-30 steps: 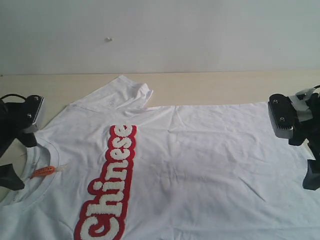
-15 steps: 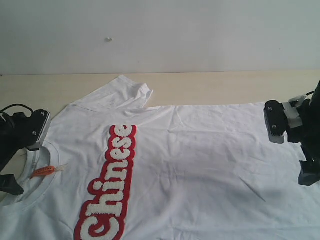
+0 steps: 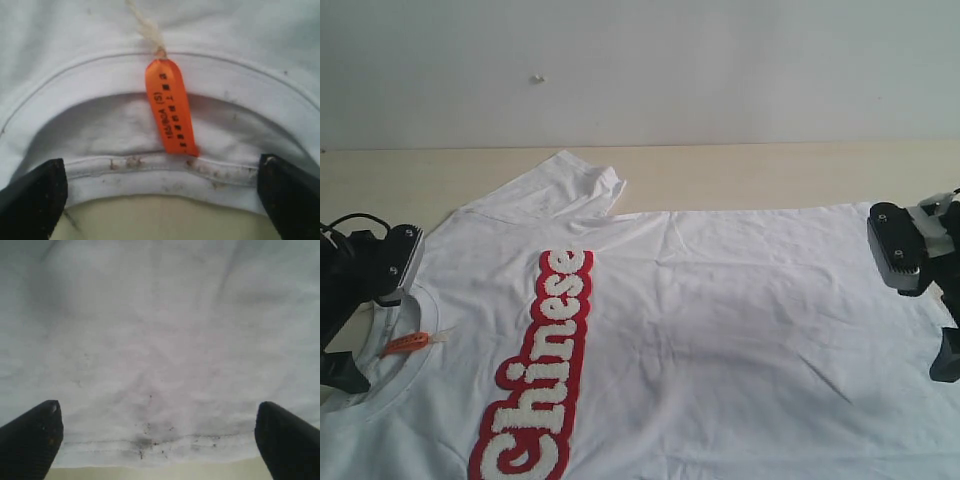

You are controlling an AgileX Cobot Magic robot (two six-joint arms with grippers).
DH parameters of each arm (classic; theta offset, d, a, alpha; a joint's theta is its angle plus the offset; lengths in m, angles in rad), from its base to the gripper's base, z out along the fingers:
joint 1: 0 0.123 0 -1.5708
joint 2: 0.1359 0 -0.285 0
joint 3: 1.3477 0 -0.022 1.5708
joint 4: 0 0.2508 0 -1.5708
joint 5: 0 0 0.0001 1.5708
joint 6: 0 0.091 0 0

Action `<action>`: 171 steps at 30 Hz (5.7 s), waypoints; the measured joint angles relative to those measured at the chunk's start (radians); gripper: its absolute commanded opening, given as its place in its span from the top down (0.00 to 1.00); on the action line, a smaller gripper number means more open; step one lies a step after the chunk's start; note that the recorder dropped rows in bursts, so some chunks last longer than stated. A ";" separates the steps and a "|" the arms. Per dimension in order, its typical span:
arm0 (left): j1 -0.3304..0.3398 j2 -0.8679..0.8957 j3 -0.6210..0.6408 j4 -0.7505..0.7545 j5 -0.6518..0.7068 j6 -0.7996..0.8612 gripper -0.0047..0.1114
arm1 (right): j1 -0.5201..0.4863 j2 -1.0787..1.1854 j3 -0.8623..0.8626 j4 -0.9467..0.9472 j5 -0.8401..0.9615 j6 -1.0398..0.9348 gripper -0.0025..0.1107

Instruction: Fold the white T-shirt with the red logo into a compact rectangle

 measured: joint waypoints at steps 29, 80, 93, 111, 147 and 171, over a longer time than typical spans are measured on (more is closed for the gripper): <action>0.000 0.023 -0.011 0.004 0.019 0.000 0.06 | -0.053 0.178 -0.155 -0.120 0.037 0.090 0.05; 0.002 0.049 -0.028 0.004 0.042 -0.004 0.06 | -0.053 0.199 -0.155 -0.120 -0.037 0.076 0.05; 0.002 0.049 -0.028 0.004 0.042 -0.004 0.06 | -0.055 0.199 -0.155 -0.048 -0.045 0.045 0.05; 0.002 0.049 -0.028 0.004 0.042 -0.004 0.06 | -0.055 0.199 -0.155 -0.046 -0.054 0.045 0.05; -0.008 0.040 -0.043 0.062 0.087 -0.159 0.96 | -0.055 0.180 -0.155 -0.031 -0.015 0.093 0.98; -0.005 -0.536 -0.078 0.436 0.095 -0.786 0.96 | -0.055 -0.431 -0.155 0.210 0.070 0.151 0.98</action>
